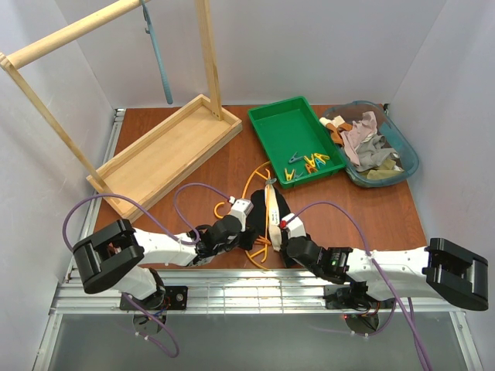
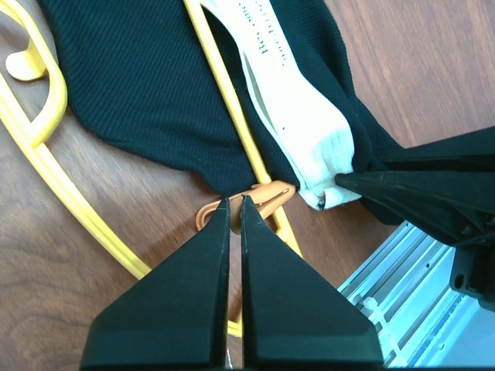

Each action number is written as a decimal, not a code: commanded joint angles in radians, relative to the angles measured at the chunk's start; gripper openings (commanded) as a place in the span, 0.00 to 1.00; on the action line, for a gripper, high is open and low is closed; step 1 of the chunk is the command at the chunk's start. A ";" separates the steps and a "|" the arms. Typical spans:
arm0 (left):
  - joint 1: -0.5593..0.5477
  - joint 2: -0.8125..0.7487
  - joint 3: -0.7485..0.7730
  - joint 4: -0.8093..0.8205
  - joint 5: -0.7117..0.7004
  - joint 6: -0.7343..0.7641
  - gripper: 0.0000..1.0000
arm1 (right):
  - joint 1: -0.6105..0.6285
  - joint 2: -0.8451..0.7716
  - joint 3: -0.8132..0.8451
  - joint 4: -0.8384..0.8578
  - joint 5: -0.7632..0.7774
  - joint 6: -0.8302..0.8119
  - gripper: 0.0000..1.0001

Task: Clip the underwear to the hanger
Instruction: Clamp the underwear onto the hanger.

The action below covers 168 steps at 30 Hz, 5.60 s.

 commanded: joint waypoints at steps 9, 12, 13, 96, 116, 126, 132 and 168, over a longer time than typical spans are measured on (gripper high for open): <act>-0.004 0.115 0.059 -0.122 -0.004 -0.018 0.00 | 0.039 0.035 0.048 -0.009 -0.008 0.043 0.01; -0.005 0.102 0.049 -0.120 -0.020 -0.033 0.00 | 0.040 0.028 0.046 -0.029 0.007 0.054 0.01; -0.005 0.099 0.044 -0.120 -0.033 -0.039 0.00 | 0.042 0.019 0.048 -0.038 0.014 0.063 0.01; -0.102 0.323 0.041 -0.001 0.004 -0.032 0.00 | -0.081 0.109 0.129 -0.095 0.086 0.069 0.01; -0.113 0.449 0.127 -0.031 0.073 0.014 0.00 | -0.081 0.095 0.110 -0.079 0.084 0.077 0.01; -0.119 0.440 0.138 -0.054 0.064 0.014 0.41 | -0.081 0.095 0.109 -0.076 0.080 0.078 0.01; -0.120 0.391 0.122 -0.057 0.029 0.006 0.58 | -0.080 0.101 0.110 -0.072 0.073 0.080 0.01; 0.168 -0.325 -0.071 -0.142 -0.340 -0.085 0.76 | 0.212 -0.007 0.271 -0.131 0.158 -0.048 0.48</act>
